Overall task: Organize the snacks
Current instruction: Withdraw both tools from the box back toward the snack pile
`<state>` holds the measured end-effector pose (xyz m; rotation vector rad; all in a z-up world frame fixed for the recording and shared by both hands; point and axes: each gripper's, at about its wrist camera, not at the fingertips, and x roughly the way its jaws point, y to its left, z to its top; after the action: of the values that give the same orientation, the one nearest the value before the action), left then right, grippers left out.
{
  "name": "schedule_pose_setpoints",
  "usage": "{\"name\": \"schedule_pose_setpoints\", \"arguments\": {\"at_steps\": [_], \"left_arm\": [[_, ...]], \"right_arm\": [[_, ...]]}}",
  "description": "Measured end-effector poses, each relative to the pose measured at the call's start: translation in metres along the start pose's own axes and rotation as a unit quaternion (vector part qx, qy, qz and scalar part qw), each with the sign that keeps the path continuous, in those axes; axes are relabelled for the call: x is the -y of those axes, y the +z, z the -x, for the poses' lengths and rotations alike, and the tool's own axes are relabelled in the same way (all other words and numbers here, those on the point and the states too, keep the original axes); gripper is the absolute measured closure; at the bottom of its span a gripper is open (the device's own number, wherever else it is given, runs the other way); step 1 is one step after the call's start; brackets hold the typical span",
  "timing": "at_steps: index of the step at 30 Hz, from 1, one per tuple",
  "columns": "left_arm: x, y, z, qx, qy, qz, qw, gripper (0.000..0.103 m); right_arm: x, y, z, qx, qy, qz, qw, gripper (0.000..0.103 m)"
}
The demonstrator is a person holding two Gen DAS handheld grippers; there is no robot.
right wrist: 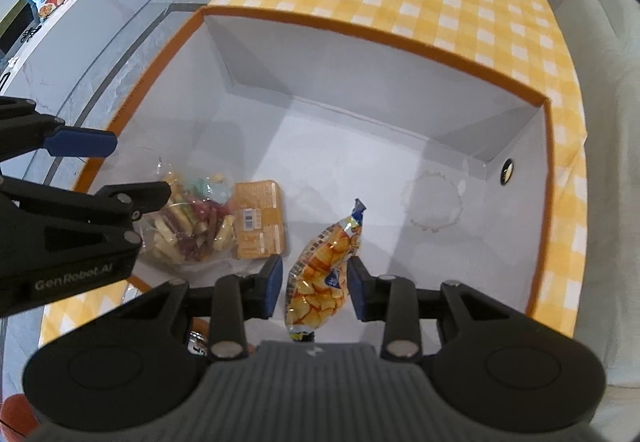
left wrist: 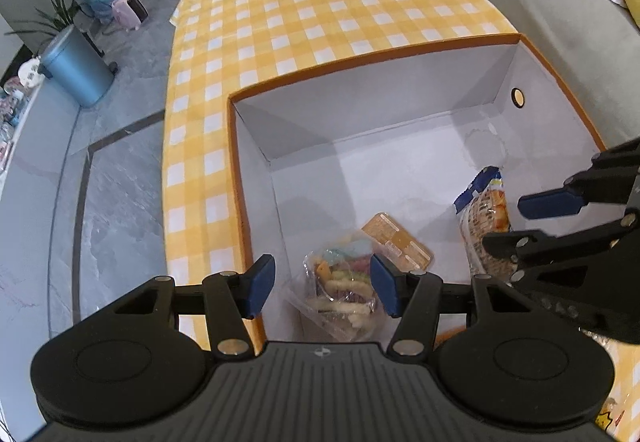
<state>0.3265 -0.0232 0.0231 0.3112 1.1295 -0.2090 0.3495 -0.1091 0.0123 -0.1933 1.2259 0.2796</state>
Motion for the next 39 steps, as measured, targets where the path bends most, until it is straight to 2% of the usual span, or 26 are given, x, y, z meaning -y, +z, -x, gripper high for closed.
{"name": "schedule_pose_setpoints", "arguments": {"at_steps": [11, 18, 21, 24, 28, 32, 39], "left_arm": [[0.006, -0.037, 0.049, 0.037, 0.013, -0.017, 0.9991, 0.038], [0.011, -0.073, 0.063, 0.038, 0.013, -0.030, 0.9988, 0.038], [0.012, -0.094, 0.063, 0.027, 0.004, -0.030, 0.9992, 0.038], [0.014, -0.114, 0.059, 0.011, -0.012, -0.031, 0.9994, 0.038], [0.020, -0.143, 0.051, -0.011, -0.024, -0.048, 0.9985, 0.038], [0.027, -0.177, 0.043, -0.040, -0.057, -0.071, 0.9951, 0.038], [0.025, -0.220, 0.025, -0.068, -0.087, -0.082, 0.9905, 0.038]], "right_arm": [[-0.026, -0.026, 0.056, 0.042, -0.006, 0.041, 0.998, 0.069], [-0.047, -0.060, 0.074, 0.048, 0.011, 0.061, 0.997, 0.069], [-0.054, -0.081, 0.074, 0.044, 0.022, 0.063, 0.997, 0.069], [-0.058, -0.103, 0.069, 0.036, 0.028, 0.063, 0.997, 0.064], [-0.065, -0.134, 0.056, 0.011, 0.039, 0.069, 0.997, 0.063], [-0.068, -0.160, 0.043, -0.013, 0.054, 0.062, 0.997, 0.063], [-0.064, -0.191, 0.022, -0.050, 0.066, 0.048, 0.995, 0.063]]}}
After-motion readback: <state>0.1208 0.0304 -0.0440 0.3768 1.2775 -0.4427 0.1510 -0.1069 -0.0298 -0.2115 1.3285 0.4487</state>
